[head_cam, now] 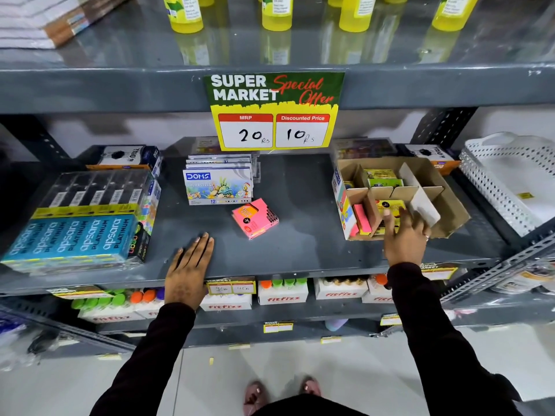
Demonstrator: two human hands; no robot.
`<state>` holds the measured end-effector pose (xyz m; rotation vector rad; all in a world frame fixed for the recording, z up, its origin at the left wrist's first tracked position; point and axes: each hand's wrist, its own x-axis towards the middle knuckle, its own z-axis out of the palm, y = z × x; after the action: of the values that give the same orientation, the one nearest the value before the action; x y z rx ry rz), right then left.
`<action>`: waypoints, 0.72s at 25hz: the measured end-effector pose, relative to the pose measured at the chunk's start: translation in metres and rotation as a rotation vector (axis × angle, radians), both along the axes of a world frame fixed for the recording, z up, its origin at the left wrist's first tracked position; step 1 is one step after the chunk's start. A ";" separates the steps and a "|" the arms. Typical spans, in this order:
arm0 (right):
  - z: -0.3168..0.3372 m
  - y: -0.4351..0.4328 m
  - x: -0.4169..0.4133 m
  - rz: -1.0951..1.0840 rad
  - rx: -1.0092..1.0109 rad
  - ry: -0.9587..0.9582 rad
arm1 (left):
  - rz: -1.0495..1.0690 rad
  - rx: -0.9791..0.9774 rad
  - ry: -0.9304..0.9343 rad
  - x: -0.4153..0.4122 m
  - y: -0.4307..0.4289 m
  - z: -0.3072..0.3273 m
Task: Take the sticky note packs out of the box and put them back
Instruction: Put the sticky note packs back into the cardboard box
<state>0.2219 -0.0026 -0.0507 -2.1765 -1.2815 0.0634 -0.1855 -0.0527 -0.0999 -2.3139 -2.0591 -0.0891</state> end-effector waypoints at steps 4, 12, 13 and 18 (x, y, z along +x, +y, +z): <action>0.030 -0.003 -0.074 0.247 0.244 0.090 | 0.012 -0.009 -0.004 0.000 -0.001 0.000; -0.007 0.025 -0.206 0.684 -0.291 -0.034 | 0.005 0.002 -0.023 0.002 -0.003 0.004; -0.011 0.028 -0.210 0.678 -0.291 -0.088 | 0.008 0.003 -0.026 0.003 -0.003 0.005; -0.014 0.039 -0.211 0.673 -0.249 -0.177 | 0.015 0.031 -0.024 0.002 -0.002 0.004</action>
<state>0.0107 0.0366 -0.0648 -1.8727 -2.1578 0.3181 -0.1838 -0.0551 -0.0959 -2.2905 -2.0703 -0.1471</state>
